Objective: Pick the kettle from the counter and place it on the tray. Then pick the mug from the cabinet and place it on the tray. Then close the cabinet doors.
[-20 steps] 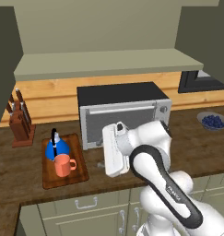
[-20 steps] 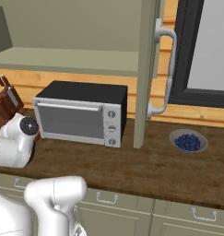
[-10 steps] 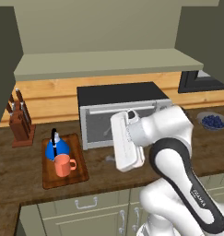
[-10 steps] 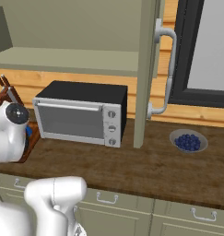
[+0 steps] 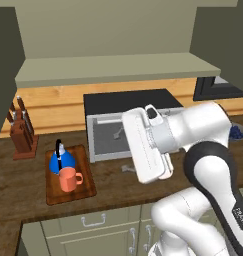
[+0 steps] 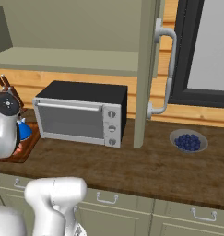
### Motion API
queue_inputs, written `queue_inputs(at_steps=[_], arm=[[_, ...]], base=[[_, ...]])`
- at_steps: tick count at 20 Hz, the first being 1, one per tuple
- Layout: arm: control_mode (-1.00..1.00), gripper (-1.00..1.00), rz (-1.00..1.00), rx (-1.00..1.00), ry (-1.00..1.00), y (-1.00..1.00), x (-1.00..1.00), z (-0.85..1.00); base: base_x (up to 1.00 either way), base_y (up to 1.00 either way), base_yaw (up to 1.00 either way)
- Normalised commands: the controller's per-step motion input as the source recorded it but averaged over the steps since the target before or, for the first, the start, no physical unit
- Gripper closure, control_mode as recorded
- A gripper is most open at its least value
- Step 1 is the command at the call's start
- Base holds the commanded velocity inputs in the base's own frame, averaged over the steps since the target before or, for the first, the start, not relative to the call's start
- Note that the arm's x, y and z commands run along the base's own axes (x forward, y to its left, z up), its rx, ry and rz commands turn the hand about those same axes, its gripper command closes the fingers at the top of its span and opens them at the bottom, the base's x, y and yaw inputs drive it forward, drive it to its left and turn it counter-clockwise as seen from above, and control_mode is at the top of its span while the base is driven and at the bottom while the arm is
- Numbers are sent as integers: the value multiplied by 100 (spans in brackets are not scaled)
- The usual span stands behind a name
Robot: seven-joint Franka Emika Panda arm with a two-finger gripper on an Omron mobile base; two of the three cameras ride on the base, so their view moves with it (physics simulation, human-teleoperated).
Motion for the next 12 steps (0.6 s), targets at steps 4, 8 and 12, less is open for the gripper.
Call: queue_inputs(at_steps=[4,8,12], arm=[[-100,-100,21,-2,-33,0,-39,53],[-100,-100,22,-1,-29,1,-34,46],[-100,-100,16,0,-27,21,-28,45]], base=[[0,0,0],[0,0,0],[0,0,0]])
